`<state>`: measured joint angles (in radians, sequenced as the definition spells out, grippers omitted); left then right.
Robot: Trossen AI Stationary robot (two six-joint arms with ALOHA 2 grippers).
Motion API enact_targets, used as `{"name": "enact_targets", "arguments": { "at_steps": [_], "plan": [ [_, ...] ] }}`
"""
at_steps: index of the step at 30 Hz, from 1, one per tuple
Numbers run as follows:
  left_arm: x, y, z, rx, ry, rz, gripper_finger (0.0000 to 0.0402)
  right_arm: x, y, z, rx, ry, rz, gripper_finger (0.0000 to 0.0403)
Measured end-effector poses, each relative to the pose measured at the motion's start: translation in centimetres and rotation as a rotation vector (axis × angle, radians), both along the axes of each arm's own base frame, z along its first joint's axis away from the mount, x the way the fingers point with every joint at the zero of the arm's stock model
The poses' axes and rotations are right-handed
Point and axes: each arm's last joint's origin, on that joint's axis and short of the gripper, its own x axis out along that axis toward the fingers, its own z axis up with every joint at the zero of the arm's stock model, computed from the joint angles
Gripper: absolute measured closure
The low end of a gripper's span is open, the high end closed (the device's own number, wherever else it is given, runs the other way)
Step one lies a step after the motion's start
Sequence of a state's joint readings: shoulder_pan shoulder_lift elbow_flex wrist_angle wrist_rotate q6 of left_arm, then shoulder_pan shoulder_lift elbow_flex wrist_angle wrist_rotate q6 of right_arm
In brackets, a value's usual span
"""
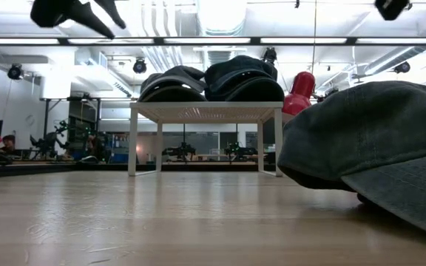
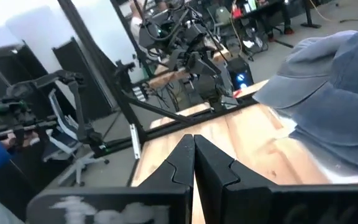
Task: Pick & Place hat
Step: Stack the gray cap on the gray cap on the shelf
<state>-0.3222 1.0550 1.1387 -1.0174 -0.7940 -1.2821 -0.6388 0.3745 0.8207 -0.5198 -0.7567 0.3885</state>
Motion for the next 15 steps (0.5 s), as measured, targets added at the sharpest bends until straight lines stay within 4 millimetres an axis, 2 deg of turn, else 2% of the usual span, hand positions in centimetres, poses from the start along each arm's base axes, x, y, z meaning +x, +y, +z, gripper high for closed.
{"name": "enact_targets", "arguments": {
  "at_steps": [9,15],
  "plan": [
    [-4.6,1.5,-0.8,0.077,-0.055,-0.113,0.0259,3.9,-2.7,2.6,0.008,0.088,-0.012,0.0394],
    [-6.4,2.1,-1.0,0.152,-0.114,-0.189,0.0259,6.8,-3.2,3.9,-0.037,0.137,-0.032,0.0394]
  ]
}}
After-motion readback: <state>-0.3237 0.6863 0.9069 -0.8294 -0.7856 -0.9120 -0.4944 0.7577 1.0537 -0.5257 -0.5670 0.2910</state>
